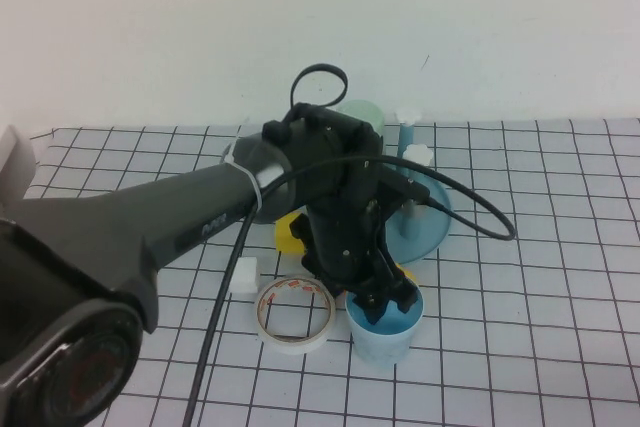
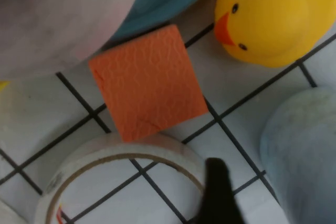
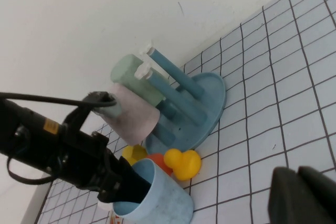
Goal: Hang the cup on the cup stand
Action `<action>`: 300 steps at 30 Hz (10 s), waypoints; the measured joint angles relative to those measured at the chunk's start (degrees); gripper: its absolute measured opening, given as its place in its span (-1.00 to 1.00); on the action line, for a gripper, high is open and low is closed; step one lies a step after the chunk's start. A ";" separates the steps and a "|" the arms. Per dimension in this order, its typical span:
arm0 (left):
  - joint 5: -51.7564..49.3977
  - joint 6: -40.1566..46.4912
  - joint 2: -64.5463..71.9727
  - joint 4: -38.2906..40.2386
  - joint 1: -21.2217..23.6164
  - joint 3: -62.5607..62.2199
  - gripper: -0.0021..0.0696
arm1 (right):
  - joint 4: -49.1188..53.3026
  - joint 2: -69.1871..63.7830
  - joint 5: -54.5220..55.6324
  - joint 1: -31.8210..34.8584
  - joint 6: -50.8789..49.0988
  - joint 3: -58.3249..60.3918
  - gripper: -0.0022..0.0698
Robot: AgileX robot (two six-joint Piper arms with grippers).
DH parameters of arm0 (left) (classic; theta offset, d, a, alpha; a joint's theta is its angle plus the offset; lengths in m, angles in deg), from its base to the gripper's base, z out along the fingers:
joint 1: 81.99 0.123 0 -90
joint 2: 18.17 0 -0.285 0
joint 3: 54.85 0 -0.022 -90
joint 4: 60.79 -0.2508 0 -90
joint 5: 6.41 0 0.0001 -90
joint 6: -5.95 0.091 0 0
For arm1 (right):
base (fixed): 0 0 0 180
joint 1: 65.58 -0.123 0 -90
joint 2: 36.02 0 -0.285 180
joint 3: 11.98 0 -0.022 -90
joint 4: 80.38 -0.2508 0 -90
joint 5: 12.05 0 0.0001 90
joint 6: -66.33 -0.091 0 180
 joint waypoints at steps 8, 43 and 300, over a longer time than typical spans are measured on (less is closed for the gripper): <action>-0.34 -0.08 1.30 -0.22 0.00 -0.13 -0.84 | 0.00 0.00 -0.04 0.00 0.12 0.00 -0.91; 65.55 6.64 -60.34 -4.94 -1.10 63.38 -0.91 | -0.83 0.00 -1.16 0.00 0.30 0.00 -0.91; 83.71 101.69 -123.86 96.20 3.52 91.99 -0.95 | -52.27 -64.69 11.76 -26.39 88.83 -49.79 -0.93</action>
